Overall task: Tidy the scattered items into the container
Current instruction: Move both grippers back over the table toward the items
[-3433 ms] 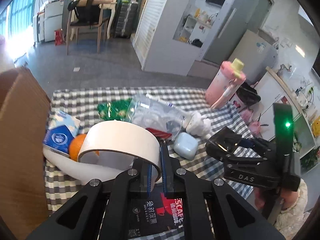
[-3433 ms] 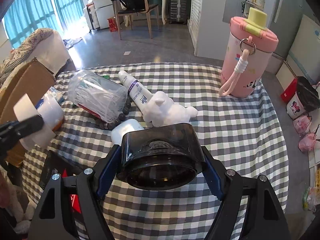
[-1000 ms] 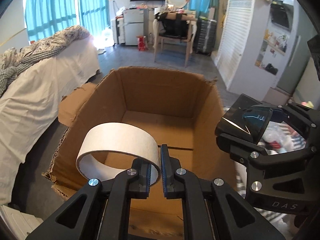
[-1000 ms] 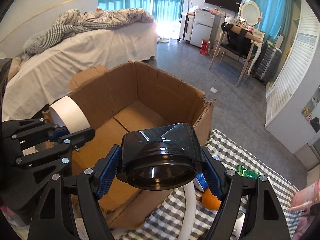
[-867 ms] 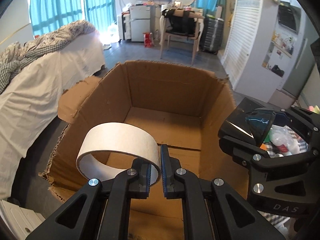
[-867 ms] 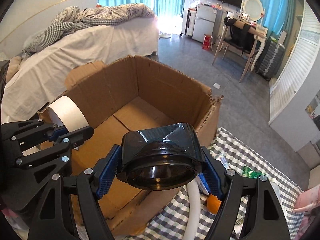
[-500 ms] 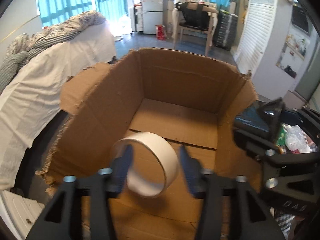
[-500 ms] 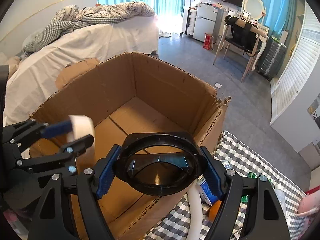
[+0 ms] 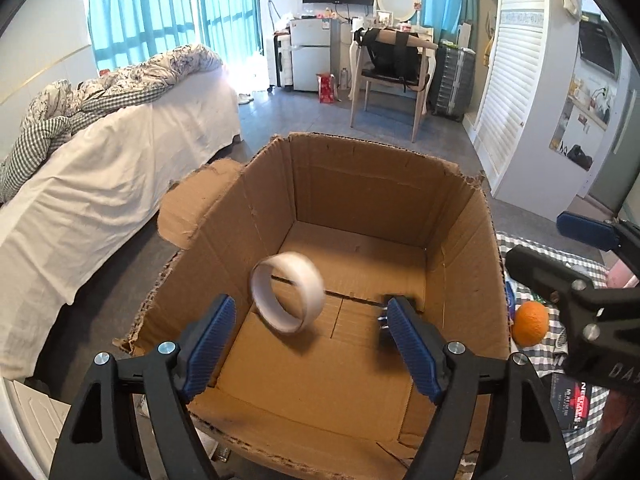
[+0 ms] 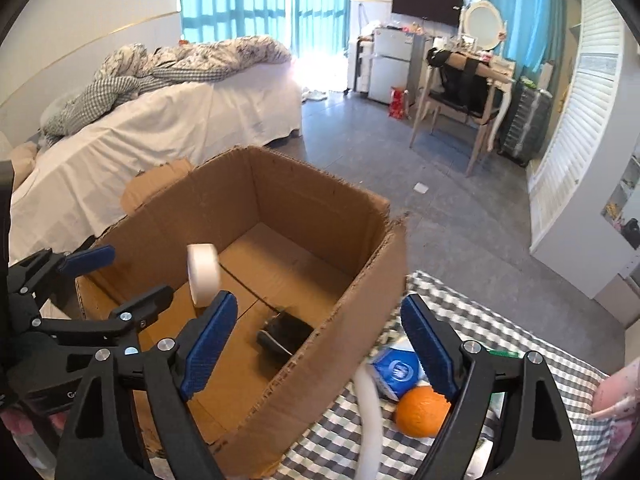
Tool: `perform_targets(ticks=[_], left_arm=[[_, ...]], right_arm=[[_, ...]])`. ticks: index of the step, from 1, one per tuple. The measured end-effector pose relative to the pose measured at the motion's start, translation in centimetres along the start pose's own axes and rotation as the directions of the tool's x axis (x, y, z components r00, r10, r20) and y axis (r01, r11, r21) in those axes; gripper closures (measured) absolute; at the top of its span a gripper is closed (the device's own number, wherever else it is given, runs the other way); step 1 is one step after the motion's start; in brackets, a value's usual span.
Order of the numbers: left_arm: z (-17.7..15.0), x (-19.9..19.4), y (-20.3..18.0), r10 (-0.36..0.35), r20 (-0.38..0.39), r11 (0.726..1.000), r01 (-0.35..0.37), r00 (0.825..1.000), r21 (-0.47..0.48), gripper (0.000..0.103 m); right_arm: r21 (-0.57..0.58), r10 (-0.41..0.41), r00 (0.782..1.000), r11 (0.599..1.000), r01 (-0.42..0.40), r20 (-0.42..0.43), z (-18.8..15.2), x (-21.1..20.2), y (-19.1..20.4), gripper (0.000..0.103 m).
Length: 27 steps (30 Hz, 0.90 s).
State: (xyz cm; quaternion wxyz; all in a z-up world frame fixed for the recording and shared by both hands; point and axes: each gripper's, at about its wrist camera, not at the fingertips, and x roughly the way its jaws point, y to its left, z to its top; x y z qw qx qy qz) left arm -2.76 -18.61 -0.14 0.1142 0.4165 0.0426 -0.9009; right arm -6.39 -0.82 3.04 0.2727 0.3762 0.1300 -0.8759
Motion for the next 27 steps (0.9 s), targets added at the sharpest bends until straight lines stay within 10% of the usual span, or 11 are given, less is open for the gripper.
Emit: perform_targets(ticks=[6,10,20,27], left_arm=[[-0.2,-2.6,-2.3,-0.018,0.035,0.999,0.017,0.999,0.036,0.022],[-0.7,-5.1,-5.3,-0.079,0.084,0.994,0.072,0.993,0.080,0.000],[-3.1,-7.4,-13.9,-0.208,0.111,0.968,0.189,0.972,0.163,0.000],[-5.9,-4.9,-18.3,-0.240,0.005,0.959,0.237,0.971,0.155,0.000]], right_arm=[[0.056,-0.030,0.998,0.998,0.027,0.050,-0.9,-3.8,-2.2,0.019],[0.116,-0.091,0.992,0.990,0.081,0.088,-2.4,-7.4,-5.2,0.016],[0.313,-0.310,0.950,0.907,0.282,0.043,-10.9,-14.3,-17.4,0.012],[0.226,-0.213,0.977,0.950,0.214,-0.030,-18.0,-13.4,-18.9,0.012]])
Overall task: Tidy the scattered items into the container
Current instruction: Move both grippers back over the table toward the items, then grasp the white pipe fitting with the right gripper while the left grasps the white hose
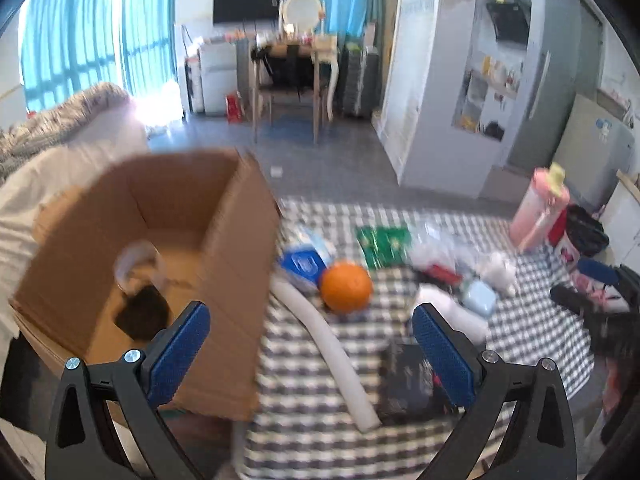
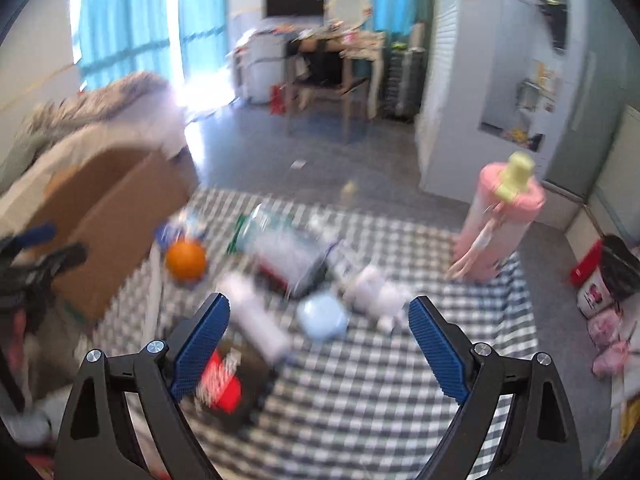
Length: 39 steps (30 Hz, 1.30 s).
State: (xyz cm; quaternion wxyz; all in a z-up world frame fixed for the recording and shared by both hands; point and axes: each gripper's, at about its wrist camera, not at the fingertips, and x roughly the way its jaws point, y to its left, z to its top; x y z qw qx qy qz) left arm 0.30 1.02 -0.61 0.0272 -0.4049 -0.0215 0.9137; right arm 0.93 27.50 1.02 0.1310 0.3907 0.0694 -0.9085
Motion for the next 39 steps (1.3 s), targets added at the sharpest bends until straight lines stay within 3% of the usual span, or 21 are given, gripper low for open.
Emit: perform_targets(ticks=[7,16,26,30,33,34,35,39], left_arm=[[-1.5,3.7,-1.9,0.016,-0.091,1.000,-0.016,0.996,-0.003,0.000],[-2.0,6.8,-3.0,-0.004,-0.126,1.000,0.006,0.992,0.017,0.000],[-2.4,10.4,-0.8,0.012,-0.209,1.000,-0.014,0.978,-0.004,0.001],[-2.4,10.5,-0.6,0.034,-0.198,0.999,-0.032,0.980,0.010,0.002],[-2.4,10.5,-0.6,0.027,-0.210,0.999,-0.022,0.977,0.025,0.003],[-2.5,10.5,-0.6,0.019,-0.210,1.000,-0.015,0.978,0.023,0.003],[-2.5,10.4,-0.5,0.016,-0.207,1.000,-0.011,0.978,0.025,0.003],[-2.5,10.7,-0.5,0.010,-0.214,1.000,-0.005,0.977,0.026,0.007]], right_arm=[[-0.137,0.163,0.982,0.975,-0.175,-0.092,-5.1,2.7,2.8,0.012],[-0.114,0.171,0.984,0.978,-0.176,-0.048,-2.9,5.6,1.9,0.012],[-0.226,0.149,0.973,0.956,-0.187,-0.174,-1.4,12.2,4.4,0.015],[-0.237,0.167,0.966,0.948,-0.212,-0.196,-1.0,13.5,4.4,0.015],[-0.268,0.148,0.964,0.941,-0.207,-0.222,-1.2,14.4,4.8,0.031],[-0.275,0.146,0.959,0.938,-0.212,-0.243,-1.3,14.8,4.9,0.047],[-0.276,0.150,0.953,0.935,-0.224,-0.264,-1.5,15.2,4.9,0.055],[-0.271,0.155,0.954,0.936,-0.225,-0.257,-1.4,15.0,4.9,0.061]])
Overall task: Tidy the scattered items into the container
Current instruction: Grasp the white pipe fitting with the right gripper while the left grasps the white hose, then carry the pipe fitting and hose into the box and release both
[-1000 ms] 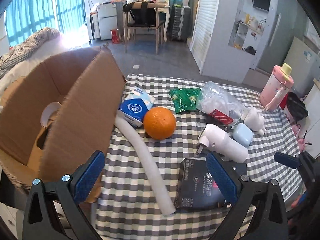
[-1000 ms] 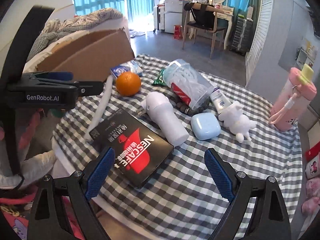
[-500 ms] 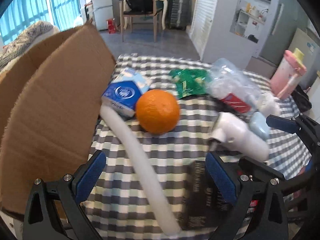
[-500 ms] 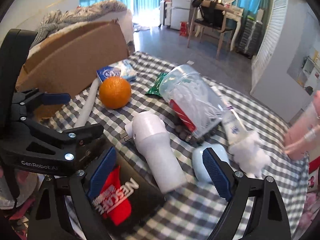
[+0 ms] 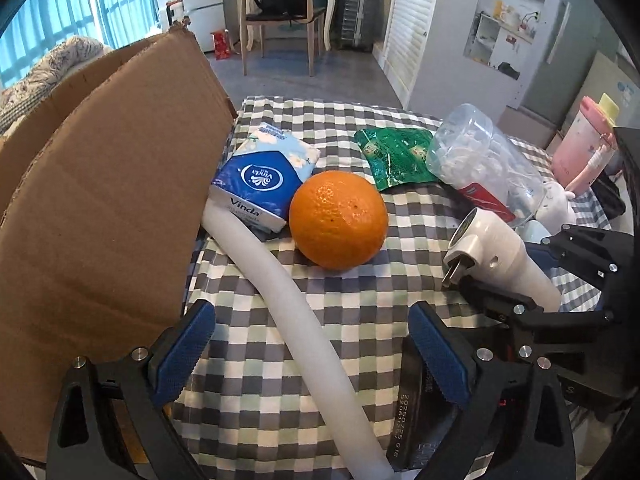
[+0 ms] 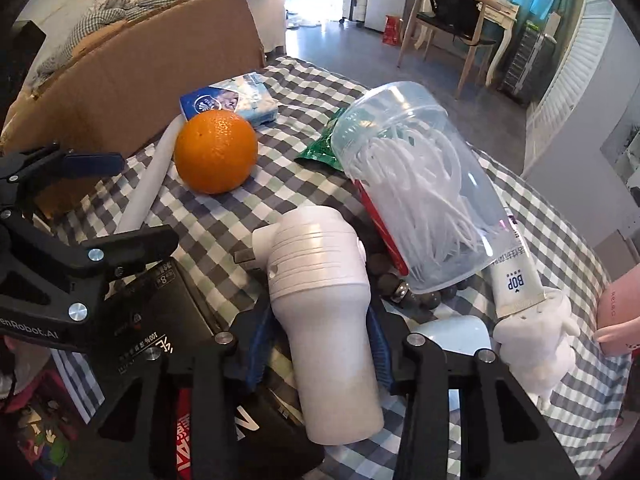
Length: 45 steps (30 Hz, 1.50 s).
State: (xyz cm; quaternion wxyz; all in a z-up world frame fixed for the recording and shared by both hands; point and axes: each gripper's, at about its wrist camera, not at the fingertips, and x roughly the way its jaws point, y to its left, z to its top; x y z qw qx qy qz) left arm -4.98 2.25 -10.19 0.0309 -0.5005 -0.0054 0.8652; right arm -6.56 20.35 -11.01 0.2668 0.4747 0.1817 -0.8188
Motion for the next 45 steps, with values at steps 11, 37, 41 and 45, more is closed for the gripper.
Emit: perform_targets(ticks=[11,37,41,45], left_arm=[[-0.1,0.4,-0.4,-0.020,-0.020,0.999,0.021,1.000,0.034,0.083],[2.9,-13.0,2.5,-0.032,0.228,0.999,0.024,0.973,0.038,0.096],[3.5,-16.4,3.3,-0.033,0.320,0.999,0.019,0.947,0.048,0.096],[3.8,-19.4,5.7,-0.013,0.389,1.000,0.007,0.921,0.016,0.095]], right_arm=[[0.141,-0.083,0.987,0.988,0.063,0.138,-1.0,-7.3,-2.5,0.061],[0.039,-0.018,0.962,0.999,0.007,0.272,3.9,-12.2,4.4,0.062],[0.004,-0.024,0.947,1.000,0.024,0.319,6.0,-13.9,6.4,0.062],[-0.047,-0.006,0.934,0.999,0.025,0.358,8.2,-15.2,8.9,0.062]])
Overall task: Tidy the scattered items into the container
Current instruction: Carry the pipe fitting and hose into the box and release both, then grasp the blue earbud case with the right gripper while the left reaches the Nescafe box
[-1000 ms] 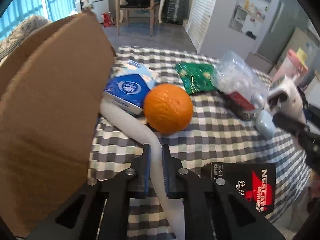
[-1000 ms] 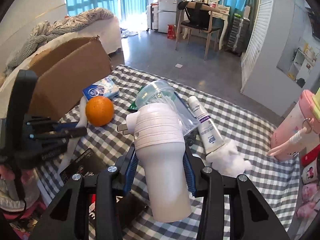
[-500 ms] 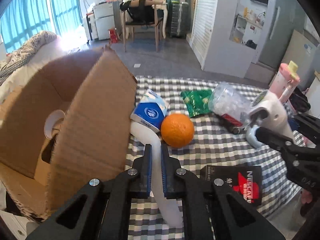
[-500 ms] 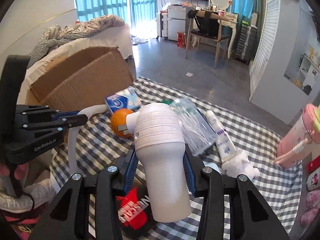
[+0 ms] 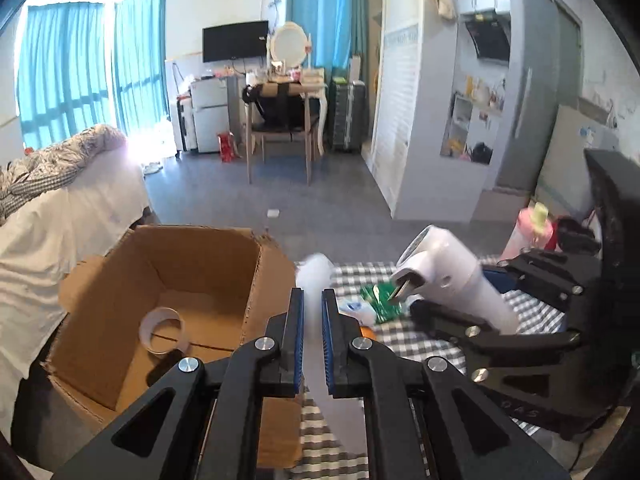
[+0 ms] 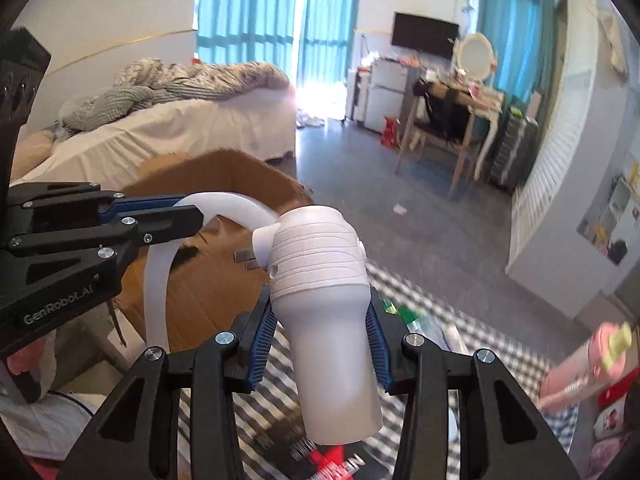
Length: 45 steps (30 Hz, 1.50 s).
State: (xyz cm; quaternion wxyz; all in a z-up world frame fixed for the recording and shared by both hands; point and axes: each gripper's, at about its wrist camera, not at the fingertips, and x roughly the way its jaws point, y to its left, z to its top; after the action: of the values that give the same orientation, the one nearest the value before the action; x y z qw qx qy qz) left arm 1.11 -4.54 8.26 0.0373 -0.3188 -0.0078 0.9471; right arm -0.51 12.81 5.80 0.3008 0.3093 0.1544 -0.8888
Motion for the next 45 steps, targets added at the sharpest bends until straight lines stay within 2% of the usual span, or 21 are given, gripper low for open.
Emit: perform_targets(ticks=[4,7,11,15,21,24,26,28,30,31,32,33,34,38,45], left_arm=[[0.5,-1.4,3.1,0.078,0.039,0.996,-0.076,0.996,-0.036,0.095],[0.5,-1.7,5.5,0.118,0.039,0.991,-0.116,0.992,-0.062,0.095],[-0.1,-0.8,8.2,0.183,0.000,0.981,-0.182,0.983,-0.069,0.095],[-1.3,1.6,10.9,0.191,-0.065,0.976,-0.197,0.979,-0.097,0.095],[-3.5,5.9,14.0,0.201,-0.172,0.964,-0.226,0.964,-0.141,0.095],[-4.7,7.8,14.8,0.210,-0.224,0.958,-0.245,0.952,-0.145,0.094],[-5.3,8.6,15.0,0.217,-0.253,0.956,-0.257,0.943,-0.141,0.092],[-5.6,8.9,15.0,0.210,-0.262,0.956,-0.254,0.942,-0.146,0.083],[-5.7,8.7,14.9,0.216,-0.256,0.954,-0.260,0.942,-0.150,0.072],[-5.6,8.5,14.9,0.231,-0.248,0.951,-0.272,0.941,-0.148,0.058],[-5.5,8.3,15.0,0.248,-0.242,0.946,-0.288,0.938,-0.147,0.048],[-5.4,8.1,15.1,0.258,-0.234,0.943,-0.297,0.937,-0.149,0.033],[-5.2,7.8,15.2,0.256,-0.222,0.944,-0.292,0.941,-0.152,0.024],[-4.4,6.5,14.5,0.254,-0.181,0.950,-0.281,0.950,-0.140,0.023],[-3.0,3.3,11.6,0.248,-0.109,0.960,-0.260,0.963,-0.108,0.022]], right_arm=[[-0.049,0.041,0.999,0.998,-0.039,0.035,2.4,0.4,3.0,0.062],[-0.096,0.085,0.996,0.992,-0.081,0.041,4.3,1.6,5.5,0.062],[-0.139,0.140,0.990,0.981,-0.138,0.004,6.3,4.8,8.4,0.062],[-0.159,0.176,0.982,0.970,-0.185,-0.069,6.6,8.9,10.6,0.062],[-0.161,0.176,0.967,0.965,-0.206,-0.184,5.5,14.7,11.8,0.062],[-0.165,0.125,0.966,0.972,-0.165,-0.228,5.0,16.9,12.0,0.061],[-0.161,0.099,0.962,0.976,-0.144,-0.255,4.8,17.7,11.9,0.054],[-0.150,0.122,0.961,0.975,-0.163,-0.247,4.8,17.6,11.9,0.039],[-0.154,0.128,0.963,0.974,-0.168,-0.239,4.9,17.6,11.8,0.030],[-0.155,0.124,0.964,0.974,-0.163,-0.233,5.0,17.6,11.7,0.029],[-0.158,0.120,0.966,0.975,-0.159,-0.231,5.0,17.5,11.7,0.028],[-0.161,0.114,0.967,0.975,-0.153,-0.230,5.0,17.5,11.7,0.028],[-0.162,0.110,0.968,0.976,-0.149,-0.225,5.0,17.3,11.6,0.028],[-0.141,0.115,0.975,0.980,-0.143,-0.189,5.2,15.7,11.0,0.028],[-0.109,0.048,0.995,0.992,-0.057,-0.084,4.8,9.8,8.4,0.028]])
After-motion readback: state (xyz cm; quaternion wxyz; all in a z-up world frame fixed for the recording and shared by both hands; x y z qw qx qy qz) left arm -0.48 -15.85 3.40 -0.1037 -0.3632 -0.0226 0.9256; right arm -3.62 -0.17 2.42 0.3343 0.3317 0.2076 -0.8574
